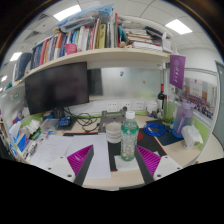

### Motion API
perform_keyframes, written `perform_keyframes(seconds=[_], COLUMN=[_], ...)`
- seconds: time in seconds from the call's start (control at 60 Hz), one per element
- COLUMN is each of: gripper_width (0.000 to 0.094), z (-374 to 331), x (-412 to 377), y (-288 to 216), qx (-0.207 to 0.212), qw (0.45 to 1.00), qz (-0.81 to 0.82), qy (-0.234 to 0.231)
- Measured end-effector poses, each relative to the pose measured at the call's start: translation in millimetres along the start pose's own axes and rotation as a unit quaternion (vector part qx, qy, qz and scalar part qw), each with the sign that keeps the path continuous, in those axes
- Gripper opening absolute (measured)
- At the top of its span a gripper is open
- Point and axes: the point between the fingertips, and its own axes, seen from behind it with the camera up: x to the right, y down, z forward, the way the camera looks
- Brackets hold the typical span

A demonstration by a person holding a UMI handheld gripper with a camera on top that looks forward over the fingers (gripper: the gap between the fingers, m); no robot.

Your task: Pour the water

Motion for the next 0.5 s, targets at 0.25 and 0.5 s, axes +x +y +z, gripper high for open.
perform_keyframes(seconds=[0.25, 0.5], gripper_width=[0.0850, 0.0717], z=[93, 160], x=[56, 64], y=[25, 21], qx=[-0.010, 0.037], qw=[1.000, 0.999], qz=[-0.008, -0.038], qy=[0.003, -0.014])
